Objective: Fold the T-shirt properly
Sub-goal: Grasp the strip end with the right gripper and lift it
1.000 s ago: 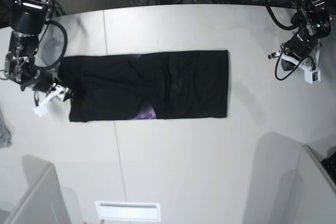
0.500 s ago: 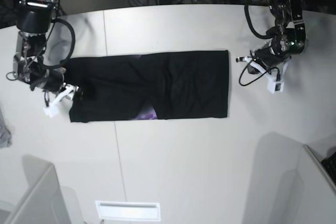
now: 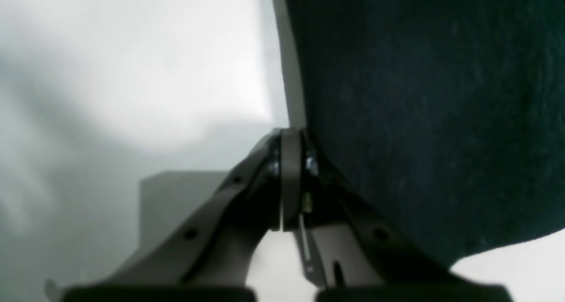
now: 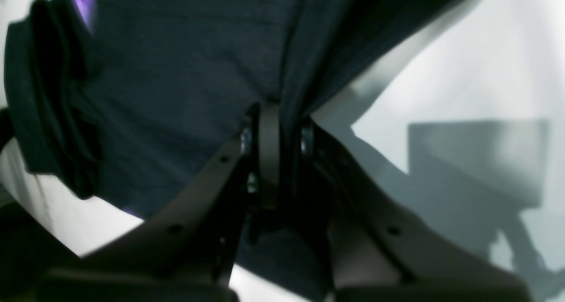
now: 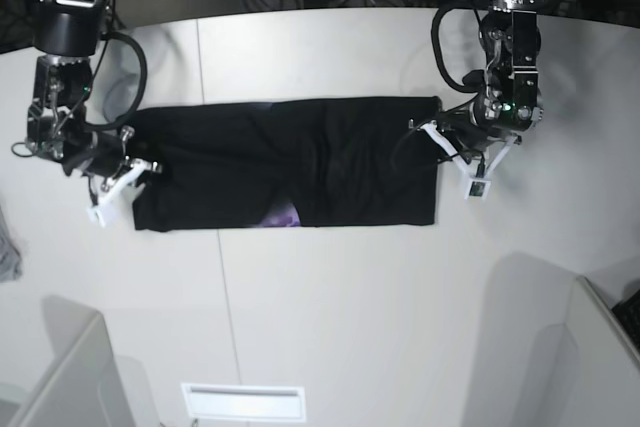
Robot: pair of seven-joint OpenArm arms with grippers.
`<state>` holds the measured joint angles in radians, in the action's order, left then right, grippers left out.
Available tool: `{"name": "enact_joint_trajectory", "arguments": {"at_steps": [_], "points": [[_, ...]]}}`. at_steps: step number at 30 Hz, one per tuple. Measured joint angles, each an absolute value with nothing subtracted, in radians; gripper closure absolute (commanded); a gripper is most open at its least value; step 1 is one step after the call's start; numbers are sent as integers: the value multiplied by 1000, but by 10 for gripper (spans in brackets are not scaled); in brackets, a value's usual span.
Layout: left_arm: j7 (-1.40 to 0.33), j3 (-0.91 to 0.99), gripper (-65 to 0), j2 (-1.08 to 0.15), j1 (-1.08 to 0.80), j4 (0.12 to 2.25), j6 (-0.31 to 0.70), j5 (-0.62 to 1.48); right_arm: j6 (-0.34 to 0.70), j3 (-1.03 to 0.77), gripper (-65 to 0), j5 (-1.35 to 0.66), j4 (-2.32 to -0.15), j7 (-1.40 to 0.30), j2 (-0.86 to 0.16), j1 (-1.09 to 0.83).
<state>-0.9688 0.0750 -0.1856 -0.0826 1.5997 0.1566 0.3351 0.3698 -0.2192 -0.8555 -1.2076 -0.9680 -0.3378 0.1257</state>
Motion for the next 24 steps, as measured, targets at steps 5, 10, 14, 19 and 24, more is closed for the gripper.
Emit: {"name": "enact_joint_trajectory", "arguments": {"at_steps": [5,10,14,19,24], "points": [[-974,-32,0,-183,-23,1568,154,322,221,-216,0,-855,-1414,-961,-310,92],[-981,-75,0,-178,1,1561,154,322,155,-189,0,-852,-1591,-998,-307,68],[-998,-75,0,-175,23,1551,154,322,110,-128,0,-864,-1684,-1007,-305,68],[-1003,-73,0,-180,27,1551,154,319,41,-100,0,-860,-1747,-1014,-245,65],[-1002,-76,0,-226,25,1551,156,322,41,-98,0,-857,-1785,-1015,-170,44]]}}
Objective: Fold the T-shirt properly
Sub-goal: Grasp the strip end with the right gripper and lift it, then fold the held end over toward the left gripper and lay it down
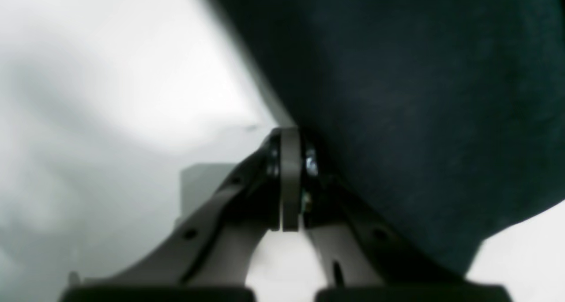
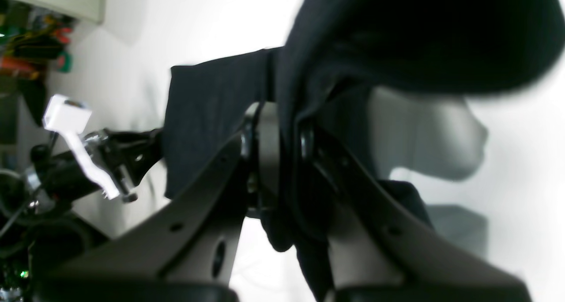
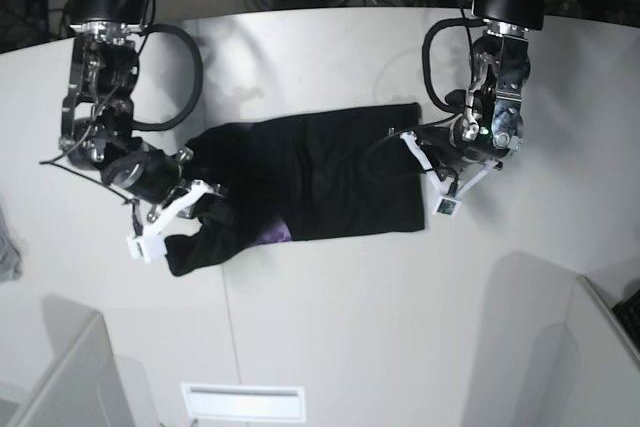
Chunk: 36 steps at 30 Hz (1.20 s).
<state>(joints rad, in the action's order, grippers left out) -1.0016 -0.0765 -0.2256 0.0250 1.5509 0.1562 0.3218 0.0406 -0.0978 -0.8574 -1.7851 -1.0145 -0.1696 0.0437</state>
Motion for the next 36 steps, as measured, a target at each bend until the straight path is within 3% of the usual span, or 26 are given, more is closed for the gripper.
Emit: {"name": "enact_joint_trajectory", "arguments": {"at_steps": [8,22,36], "points": [[-998,-73,0,-258,22,1551,157,322,6,-19,0,-855,-1821,-994,-105,36],[-984,-80,0,-291,11,1551,157,326,-8,182,0,-630,-1874,-998,30,41],[-965,-64,0,-318,-25,1565,157,345,-11,354,0,-465,-1831,-908,84,58]]}}
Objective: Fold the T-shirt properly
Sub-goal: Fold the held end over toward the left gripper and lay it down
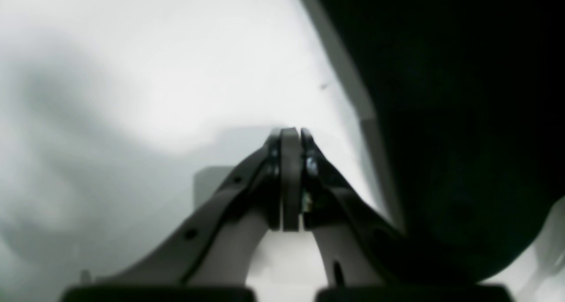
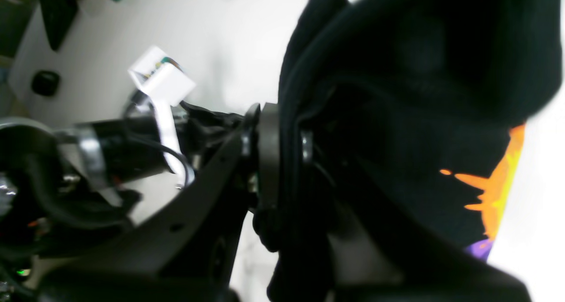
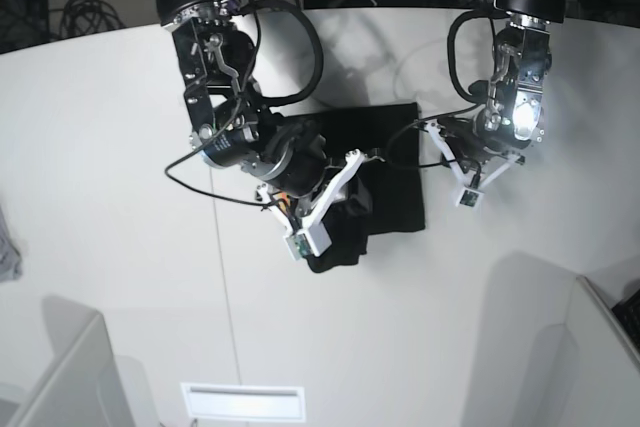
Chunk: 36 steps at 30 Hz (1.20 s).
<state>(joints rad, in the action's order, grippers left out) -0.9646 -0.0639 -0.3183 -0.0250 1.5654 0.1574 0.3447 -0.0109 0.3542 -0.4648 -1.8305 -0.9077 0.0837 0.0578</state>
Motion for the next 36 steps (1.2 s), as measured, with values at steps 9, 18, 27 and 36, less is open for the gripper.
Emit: {"name": "enact_joint_trajectory", "arguments": {"at_steps": [9,18,27,36], "points": [[-987,131,0,-331,-104,1591,174,343,-11,368,0,-442,-1728,-803,88,60],[-1010,355,0,-328,-199,1673,340,319,-14,458,0,-448,-1671,-737,89,104],[-1010,393,0,-368,-219,1673,341,318,-12,456,0,-444,-1583,-734,80,104],[-1010,391,0,-363,-219,1673,342,322,-12,456,0,-444,-1582,-735,80,104]]}}
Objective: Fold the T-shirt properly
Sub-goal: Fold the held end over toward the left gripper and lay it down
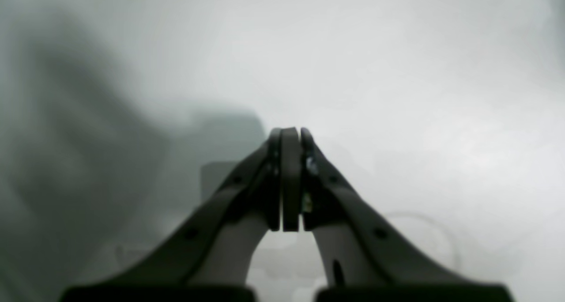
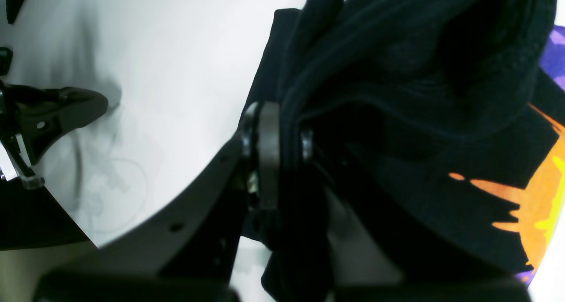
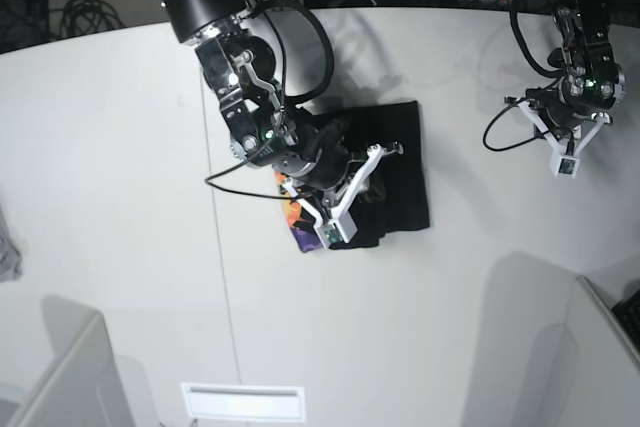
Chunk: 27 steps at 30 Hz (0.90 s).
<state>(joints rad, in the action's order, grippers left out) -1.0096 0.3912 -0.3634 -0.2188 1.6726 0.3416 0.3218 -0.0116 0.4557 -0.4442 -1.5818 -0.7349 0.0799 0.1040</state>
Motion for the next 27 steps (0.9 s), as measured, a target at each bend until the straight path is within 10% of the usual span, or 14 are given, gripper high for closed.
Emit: {"name": "enact_joint_trajectory", "arguments": {"at_steps": [3,9,27], "points": [[-1010,391,0,-363,-216,1673,342,321,-12,456,0,-445,-1581,-735,80,102],[-1039,392,0,-364,-212,1673,342,327,-12,456,-290,-447,-1581,-764,84,101],[-1066,532,0,-361,-214,1676,342,329,-15,674,-291,-448,-1385,-696,120,194]]}}
